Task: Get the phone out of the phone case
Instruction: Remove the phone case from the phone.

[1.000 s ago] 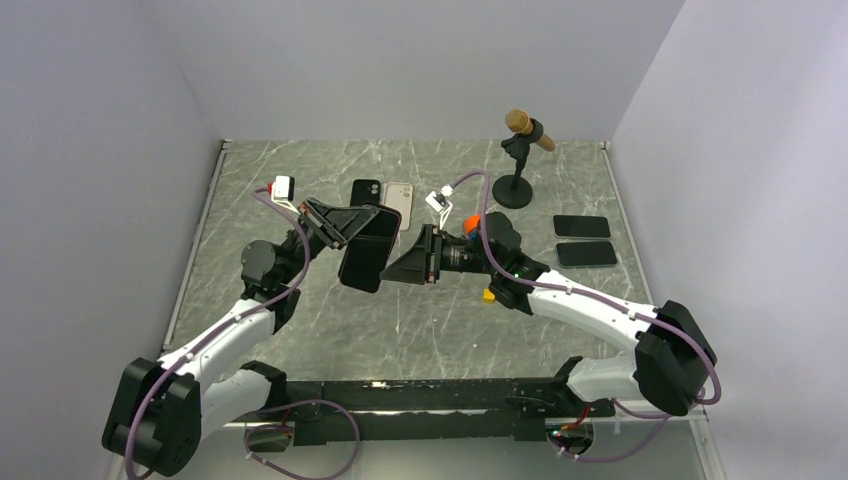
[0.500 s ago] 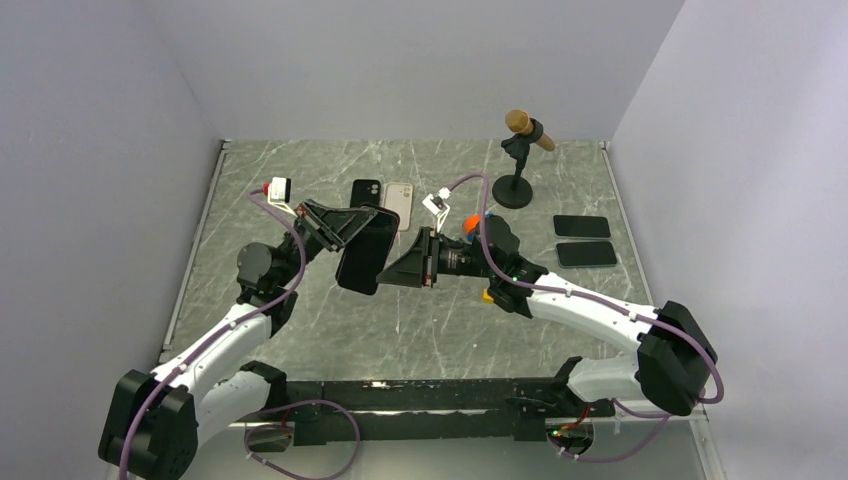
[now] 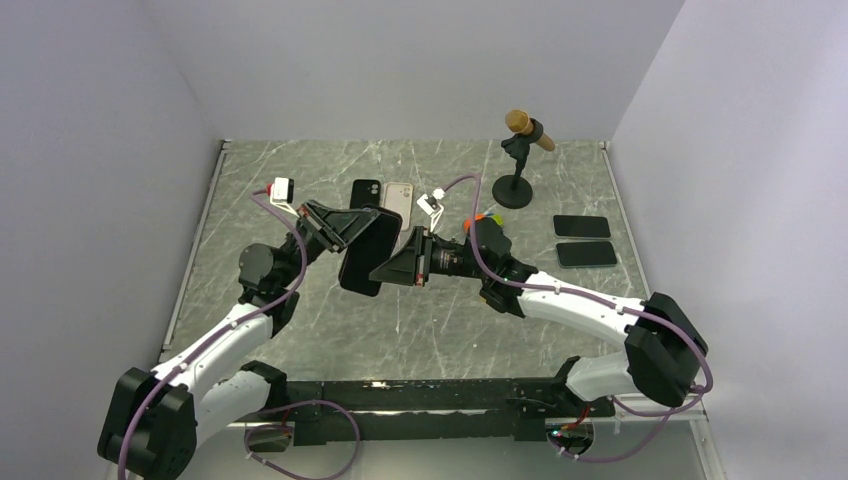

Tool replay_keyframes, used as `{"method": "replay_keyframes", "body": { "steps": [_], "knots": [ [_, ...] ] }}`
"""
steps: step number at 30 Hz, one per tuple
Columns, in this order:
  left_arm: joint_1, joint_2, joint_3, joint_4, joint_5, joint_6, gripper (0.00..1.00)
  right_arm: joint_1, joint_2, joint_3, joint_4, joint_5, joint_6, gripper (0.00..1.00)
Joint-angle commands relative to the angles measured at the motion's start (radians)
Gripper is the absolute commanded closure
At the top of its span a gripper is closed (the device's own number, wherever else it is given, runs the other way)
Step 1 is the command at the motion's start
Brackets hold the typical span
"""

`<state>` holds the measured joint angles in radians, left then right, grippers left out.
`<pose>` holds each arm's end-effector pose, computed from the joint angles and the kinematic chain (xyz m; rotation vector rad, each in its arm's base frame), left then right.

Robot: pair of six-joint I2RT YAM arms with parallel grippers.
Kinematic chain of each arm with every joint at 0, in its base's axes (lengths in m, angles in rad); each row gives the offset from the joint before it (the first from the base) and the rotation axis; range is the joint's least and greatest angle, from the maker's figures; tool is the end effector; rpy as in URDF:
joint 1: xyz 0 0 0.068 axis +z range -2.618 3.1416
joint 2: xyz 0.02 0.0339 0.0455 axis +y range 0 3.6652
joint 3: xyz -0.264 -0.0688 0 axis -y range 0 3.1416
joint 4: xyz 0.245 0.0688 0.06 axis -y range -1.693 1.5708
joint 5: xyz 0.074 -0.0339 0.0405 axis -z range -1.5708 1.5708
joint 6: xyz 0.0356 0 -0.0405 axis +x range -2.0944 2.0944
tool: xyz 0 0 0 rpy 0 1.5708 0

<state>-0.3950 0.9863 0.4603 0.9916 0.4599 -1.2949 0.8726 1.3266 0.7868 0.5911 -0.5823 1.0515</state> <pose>0.1886 -0.0958 0.3101 -0.1171 1.3401 -1.7208 0.1783 0.2430 0.3005 -0.4071 1.8542 1.8736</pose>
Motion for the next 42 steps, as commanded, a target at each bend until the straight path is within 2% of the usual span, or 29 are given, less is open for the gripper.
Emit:
{"method": "replay_keyframes", "body": {
  "steps": [1,5,7,14,18,20,22,25,29,39,42],
  "knots": [
    [-0.013,-0.005,0.003,0.14,0.07,-0.085,1.0,-0.028,0.009,0.064,0.058,0.057,-0.016,0.76],
    [-0.01,0.038,0.005,0.238,0.141,-0.166,1.0,-0.058,0.007,0.055,0.089,0.002,0.004,1.0],
    [-0.004,0.07,0.009,0.315,0.18,-0.202,1.0,-0.074,0.001,0.047,0.111,-0.034,0.026,1.0],
    [0.012,0.19,0.027,0.565,0.284,-0.326,0.77,-0.108,-0.013,0.037,0.156,-0.13,0.086,1.0],
    [0.012,0.23,0.045,0.666,0.32,-0.381,0.69,-0.123,-0.022,0.035,0.161,-0.14,0.094,1.0],
    [0.012,0.23,0.053,0.67,0.341,-0.384,0.64,-0.132,-0.02,0.039,0.154,-0.14,0.094,1.0],
    [0.012,0.221,0.055,0.671,0.35,-0.382,0.53,-0.14,-0.014,0.044,0.153,-0.14,0.097,1.0],
    [0.012,0.21,0.069,0.671,0.386,-0.371,0.47,-0.152,0.0,0.043,0.175,-0.15,0.115,1.0],
    [0.014,0.201,0.075,0.672,0.452,-0.345,0.3,-0.17,0.007,0.037,0.223,-0.181,0.154,1.0],
    [0.016,0.157,0.111,0.673,0.684,-0.235,0.24,-0.215,-0.013,0.029,0.334,-0.314,0.244,1.0],
    [0.016,0.146,0.116,0.673,0.762,-0.197,0.19,-0.223,-0.02,0.037,0.335,-0.344,0.255,1.0]
  ]
}}
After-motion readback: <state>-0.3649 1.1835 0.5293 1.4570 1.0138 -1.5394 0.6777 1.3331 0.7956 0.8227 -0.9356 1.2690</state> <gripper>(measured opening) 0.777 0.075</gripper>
